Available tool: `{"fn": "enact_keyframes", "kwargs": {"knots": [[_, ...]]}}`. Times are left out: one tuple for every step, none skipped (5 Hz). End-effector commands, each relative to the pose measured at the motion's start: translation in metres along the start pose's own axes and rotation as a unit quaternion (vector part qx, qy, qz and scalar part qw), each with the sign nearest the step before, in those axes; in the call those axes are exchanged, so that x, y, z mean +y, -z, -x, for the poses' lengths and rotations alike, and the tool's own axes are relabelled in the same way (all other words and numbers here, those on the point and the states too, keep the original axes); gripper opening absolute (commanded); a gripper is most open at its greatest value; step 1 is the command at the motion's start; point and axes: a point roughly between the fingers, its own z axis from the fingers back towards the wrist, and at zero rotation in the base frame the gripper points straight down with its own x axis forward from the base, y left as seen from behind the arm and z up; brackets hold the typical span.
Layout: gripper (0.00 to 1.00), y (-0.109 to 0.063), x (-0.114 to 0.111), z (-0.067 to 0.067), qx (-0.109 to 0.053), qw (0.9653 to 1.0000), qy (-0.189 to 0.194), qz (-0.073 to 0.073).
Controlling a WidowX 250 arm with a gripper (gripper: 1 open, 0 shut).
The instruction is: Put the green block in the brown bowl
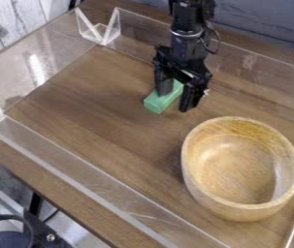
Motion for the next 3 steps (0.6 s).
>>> {"fn": "enact_keyframes", "kwargs": {"knots": [[1.0,0.0127,0.0072,0.0002,0.001,1.0,-0.006,0.004],[1.0,0.0173,0.0087,-0.0004,0.004,0.9999,-0.008,0.006],[1.0,0.0214,0.0115,0.0001,0.008,0.9999,-0.012,0.008]]}}
